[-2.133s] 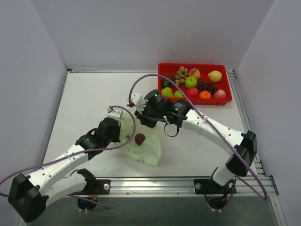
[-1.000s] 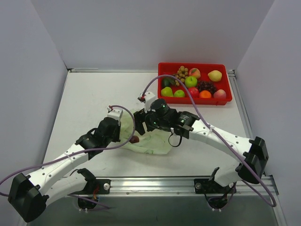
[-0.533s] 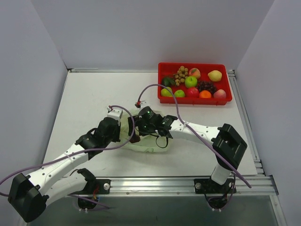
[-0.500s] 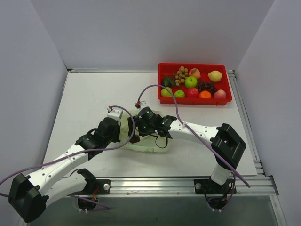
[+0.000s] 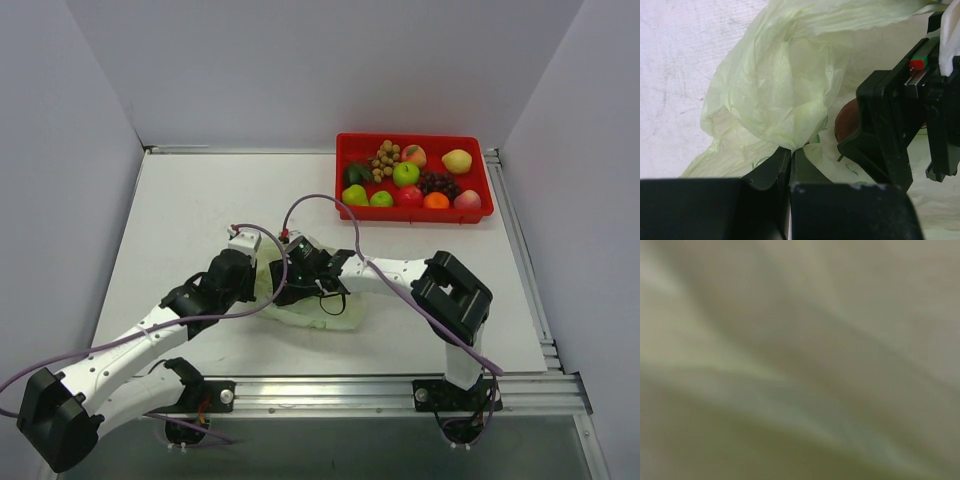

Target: Untie the knot of the plastic bag and take out the fruit

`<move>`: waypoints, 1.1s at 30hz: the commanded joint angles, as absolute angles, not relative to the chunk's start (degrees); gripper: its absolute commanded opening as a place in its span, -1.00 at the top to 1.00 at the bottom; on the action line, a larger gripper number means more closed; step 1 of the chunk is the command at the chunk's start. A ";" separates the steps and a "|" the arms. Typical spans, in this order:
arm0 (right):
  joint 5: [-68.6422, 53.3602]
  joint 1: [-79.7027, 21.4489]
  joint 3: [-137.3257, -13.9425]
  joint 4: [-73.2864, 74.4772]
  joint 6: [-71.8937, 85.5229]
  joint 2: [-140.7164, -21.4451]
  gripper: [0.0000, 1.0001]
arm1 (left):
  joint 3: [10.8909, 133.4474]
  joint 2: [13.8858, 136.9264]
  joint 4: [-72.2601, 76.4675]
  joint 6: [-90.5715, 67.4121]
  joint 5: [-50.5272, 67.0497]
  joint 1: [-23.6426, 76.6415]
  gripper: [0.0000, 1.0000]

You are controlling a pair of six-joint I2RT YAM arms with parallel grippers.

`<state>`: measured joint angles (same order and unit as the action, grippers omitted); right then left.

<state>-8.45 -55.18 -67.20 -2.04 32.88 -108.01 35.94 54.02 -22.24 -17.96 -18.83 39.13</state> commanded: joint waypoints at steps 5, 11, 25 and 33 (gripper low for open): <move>-9.41 -55.37 -67.59 -3.87 30.76 -103.81 0.39 | 36.74 53.79 -20.48 -18.54 -19.77 38.67 1.00; -10.28 -55.46 -66.36 -1.24 26.55 -97.30 0.75 | 37.09 53.79 -21.71 -18.98 -22.49 38.67 1.00; -7.39 -53.53 -66.44 2.29 11.26 -78.32 0.81 | 37.44 53.44 -23.12 -19.78 -24.70 38.32 1.00; -25.03 -38.52 -66.71 -9.92 18.19 -73.13 0.77 | 37.79 53.88 -24.08 -19.95 -25.84 38.14 1.00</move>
